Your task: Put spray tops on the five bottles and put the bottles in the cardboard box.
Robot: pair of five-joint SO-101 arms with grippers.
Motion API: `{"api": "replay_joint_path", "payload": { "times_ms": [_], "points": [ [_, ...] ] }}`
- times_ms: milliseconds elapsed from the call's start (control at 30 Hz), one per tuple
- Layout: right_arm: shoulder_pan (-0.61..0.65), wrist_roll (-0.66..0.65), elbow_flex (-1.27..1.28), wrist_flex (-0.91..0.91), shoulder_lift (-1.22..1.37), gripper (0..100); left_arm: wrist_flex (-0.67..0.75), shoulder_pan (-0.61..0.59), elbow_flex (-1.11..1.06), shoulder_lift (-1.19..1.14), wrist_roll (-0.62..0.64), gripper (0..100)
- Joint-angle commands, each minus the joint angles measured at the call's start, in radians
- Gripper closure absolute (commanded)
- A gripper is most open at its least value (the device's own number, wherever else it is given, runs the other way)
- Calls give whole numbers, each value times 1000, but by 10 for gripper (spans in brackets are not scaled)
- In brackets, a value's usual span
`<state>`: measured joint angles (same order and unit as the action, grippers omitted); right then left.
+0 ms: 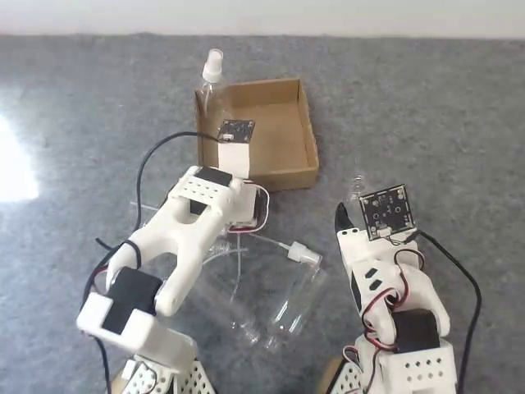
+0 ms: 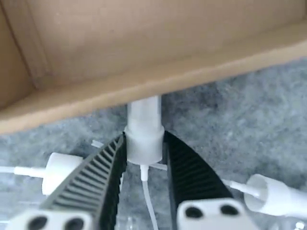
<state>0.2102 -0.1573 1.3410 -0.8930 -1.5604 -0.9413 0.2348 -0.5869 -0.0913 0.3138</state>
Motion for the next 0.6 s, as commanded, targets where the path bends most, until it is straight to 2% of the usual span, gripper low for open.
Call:
{"api": "replay_joint_path", "payload": {
  "times_ms": [0,333,567],
  "points": [
    [-7,0,-11,16,-16,890,-18,-6,42,92,-25,986],
    [-7,0,-9,19,-10,890,-23,-20,-104,370,-26,986],
    [-7,0,-9,19,-8,890,-23,-77,-119,404,-25,983]
  ]
}}
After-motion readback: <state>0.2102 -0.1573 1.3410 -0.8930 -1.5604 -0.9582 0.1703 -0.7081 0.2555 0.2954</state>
